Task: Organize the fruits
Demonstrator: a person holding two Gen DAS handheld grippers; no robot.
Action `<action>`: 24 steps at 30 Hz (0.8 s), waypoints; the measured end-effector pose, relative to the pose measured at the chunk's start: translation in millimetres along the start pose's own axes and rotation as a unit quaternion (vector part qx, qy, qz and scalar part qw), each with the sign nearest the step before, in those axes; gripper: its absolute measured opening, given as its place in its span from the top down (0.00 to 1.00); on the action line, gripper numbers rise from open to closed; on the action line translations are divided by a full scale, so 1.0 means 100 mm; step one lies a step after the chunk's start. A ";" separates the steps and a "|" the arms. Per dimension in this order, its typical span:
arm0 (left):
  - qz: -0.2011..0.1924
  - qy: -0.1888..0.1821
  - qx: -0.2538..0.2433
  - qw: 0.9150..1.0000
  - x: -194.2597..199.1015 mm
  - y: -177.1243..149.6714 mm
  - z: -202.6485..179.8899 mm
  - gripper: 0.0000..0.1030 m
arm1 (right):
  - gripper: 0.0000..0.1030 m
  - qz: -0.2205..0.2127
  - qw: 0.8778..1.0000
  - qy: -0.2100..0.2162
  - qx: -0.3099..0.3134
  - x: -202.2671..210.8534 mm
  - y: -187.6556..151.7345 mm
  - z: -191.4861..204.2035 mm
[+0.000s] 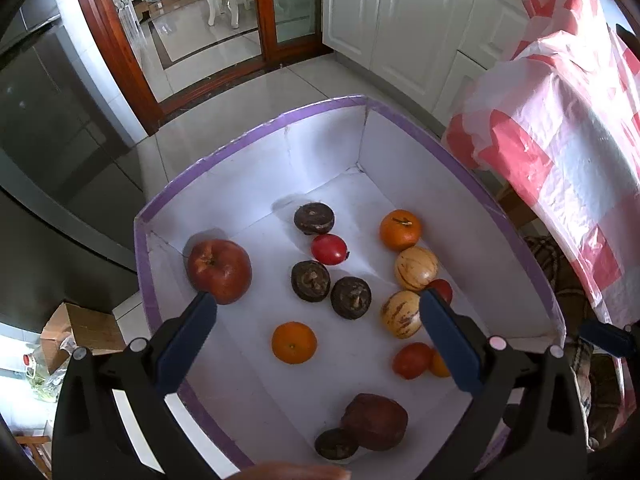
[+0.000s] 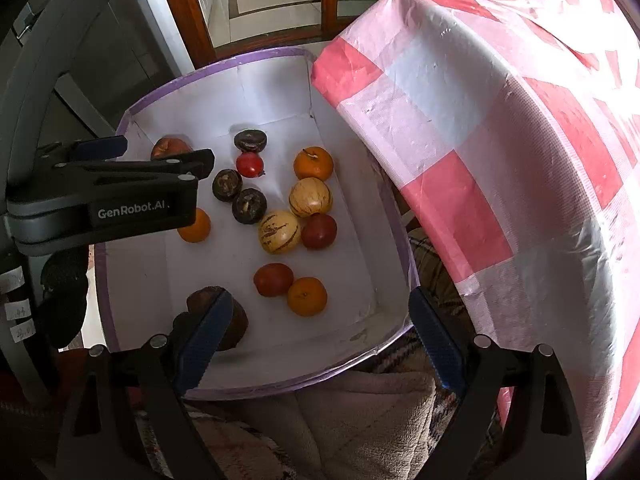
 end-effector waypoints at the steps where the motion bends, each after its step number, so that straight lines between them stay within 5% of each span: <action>1: 0.000 0.000 -0.001 1.000 0.00 0.00 -0.01 0.02 | 0.15 0.001 1.000 0.000 0.000 0.00 0.00 0.00; 24: 0.013 -0.008 -0.008 1.000 -0.07 0.00 -0.07 0.02 | 0.15 0.011 1.000 -0.001 -0.004 -0.04 -0.01 -0.02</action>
Point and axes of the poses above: each gripper's, at about its wrist camera, not at the fingertips, and x roughly against the way its jaws point, z to its left, y to its top, the point moved 7 cm from there along -x, roughly the way its jaws point, and after that the axes turned 12 degrees about z, right-handed, at the moved point
